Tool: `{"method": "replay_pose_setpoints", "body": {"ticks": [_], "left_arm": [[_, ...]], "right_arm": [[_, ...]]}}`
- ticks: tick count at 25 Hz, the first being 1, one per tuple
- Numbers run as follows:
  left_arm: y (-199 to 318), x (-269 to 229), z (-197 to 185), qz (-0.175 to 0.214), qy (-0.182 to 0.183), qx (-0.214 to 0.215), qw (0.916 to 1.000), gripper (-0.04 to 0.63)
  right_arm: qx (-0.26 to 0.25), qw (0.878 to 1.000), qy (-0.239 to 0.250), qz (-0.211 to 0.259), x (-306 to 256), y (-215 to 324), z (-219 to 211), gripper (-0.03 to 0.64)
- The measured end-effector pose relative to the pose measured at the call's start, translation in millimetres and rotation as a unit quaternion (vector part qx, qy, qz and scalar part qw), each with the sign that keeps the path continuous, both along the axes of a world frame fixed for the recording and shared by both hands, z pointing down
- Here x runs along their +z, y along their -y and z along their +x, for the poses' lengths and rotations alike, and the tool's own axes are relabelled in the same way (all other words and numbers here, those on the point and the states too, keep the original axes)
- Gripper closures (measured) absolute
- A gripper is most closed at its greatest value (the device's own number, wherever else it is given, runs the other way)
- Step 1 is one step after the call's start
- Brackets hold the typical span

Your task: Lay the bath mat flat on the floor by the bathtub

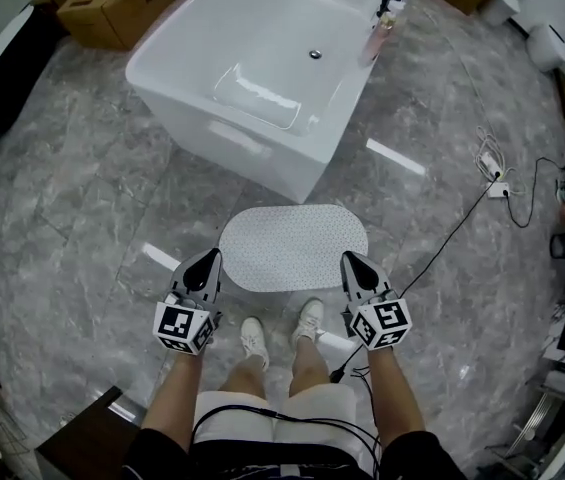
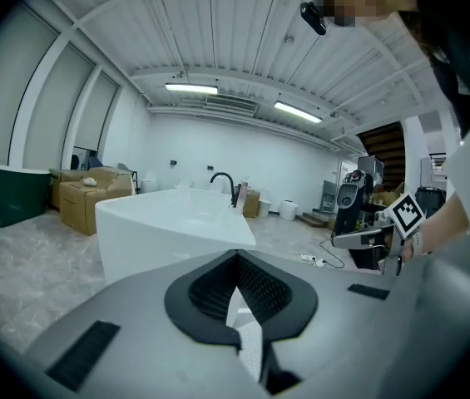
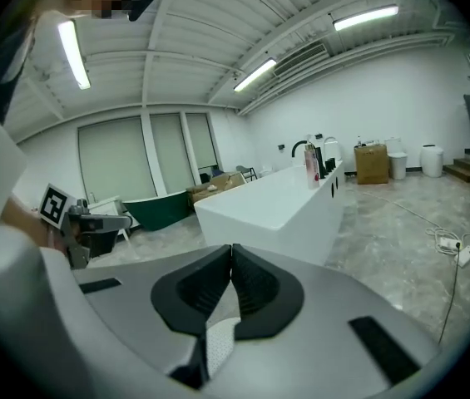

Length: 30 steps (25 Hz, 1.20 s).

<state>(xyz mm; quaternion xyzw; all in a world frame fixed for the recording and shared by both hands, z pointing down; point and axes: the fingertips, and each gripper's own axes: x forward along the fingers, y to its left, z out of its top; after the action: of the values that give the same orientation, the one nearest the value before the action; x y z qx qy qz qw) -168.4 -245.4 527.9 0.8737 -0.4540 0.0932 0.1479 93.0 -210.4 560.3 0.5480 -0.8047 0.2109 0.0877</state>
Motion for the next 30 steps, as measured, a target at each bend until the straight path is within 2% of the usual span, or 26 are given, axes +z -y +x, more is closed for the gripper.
{"method": "replay_pose_setpoints", "body": {"ticks": [3,7,14,18,22,30], "left_arm": [[-9,-30,-3,0.009,-0.003,0.002,1.0000,0.581],[-17,-60,-8,0.014,-0.014,-0.007,0.9998,0.581],[-16,-126,-15,0.048,-0.006,-0.002,0.9988,0.581],[-18,-160,-22,0.067,-0.013,-0.010,0.9976,0.581],[-22,-190,-26,0.081,-0.012,-0.019,0.9965,0.581],[-31,-236,-29,0.112,-0.025,-0.031,0.9929,0.581]], "right_arm": [[-0.018,1.000,0.011,0.011,-33,-6,-16,0.592],[-0.043,0.999,0.000,0.025,-73,-11,-28,0.592],[-0.046,0.998,-0.009,0.051,-141,-18,-32,0.592],[-0.050,0.997,0.020,0.060,-173,-23,-38,0.592],[-0.059,0.994,0.024,0.087,-208,-23,-44,0.592],[-0.077,0.991,-0.015,0.108,-240,-32,-44,0.592]]}}
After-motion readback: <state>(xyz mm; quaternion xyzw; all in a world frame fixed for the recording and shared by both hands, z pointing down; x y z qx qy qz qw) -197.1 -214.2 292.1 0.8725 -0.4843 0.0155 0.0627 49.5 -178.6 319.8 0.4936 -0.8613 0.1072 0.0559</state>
